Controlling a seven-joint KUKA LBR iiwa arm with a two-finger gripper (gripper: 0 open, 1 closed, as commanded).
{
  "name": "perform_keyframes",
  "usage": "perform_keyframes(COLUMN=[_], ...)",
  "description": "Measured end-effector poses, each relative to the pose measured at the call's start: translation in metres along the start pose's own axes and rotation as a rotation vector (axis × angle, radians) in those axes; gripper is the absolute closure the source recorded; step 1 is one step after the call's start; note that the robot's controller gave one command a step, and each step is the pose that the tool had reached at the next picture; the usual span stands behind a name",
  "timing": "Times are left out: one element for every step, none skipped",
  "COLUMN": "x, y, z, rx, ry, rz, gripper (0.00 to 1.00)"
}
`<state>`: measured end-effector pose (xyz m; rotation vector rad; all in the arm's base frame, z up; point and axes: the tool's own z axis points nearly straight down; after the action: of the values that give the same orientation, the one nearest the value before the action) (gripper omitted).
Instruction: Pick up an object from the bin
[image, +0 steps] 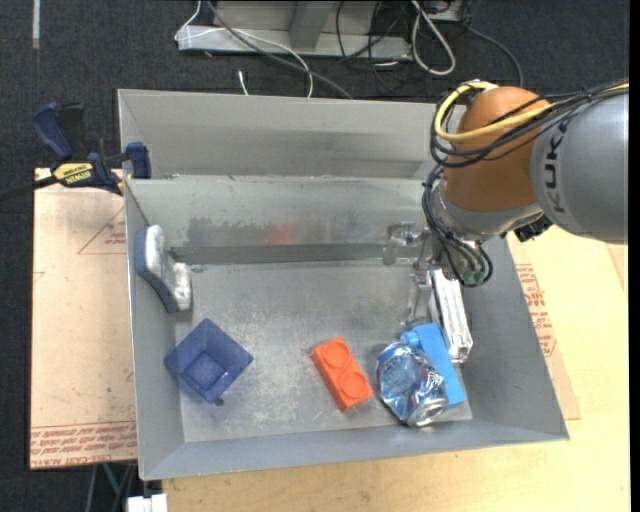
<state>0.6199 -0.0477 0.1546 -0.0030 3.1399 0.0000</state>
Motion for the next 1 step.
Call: perform_keyframes(x=[0.0], y=[0.0], z=[0.0], rx=[0.0], ry=[0.0], rz=[0.0], gripper=[0.0])
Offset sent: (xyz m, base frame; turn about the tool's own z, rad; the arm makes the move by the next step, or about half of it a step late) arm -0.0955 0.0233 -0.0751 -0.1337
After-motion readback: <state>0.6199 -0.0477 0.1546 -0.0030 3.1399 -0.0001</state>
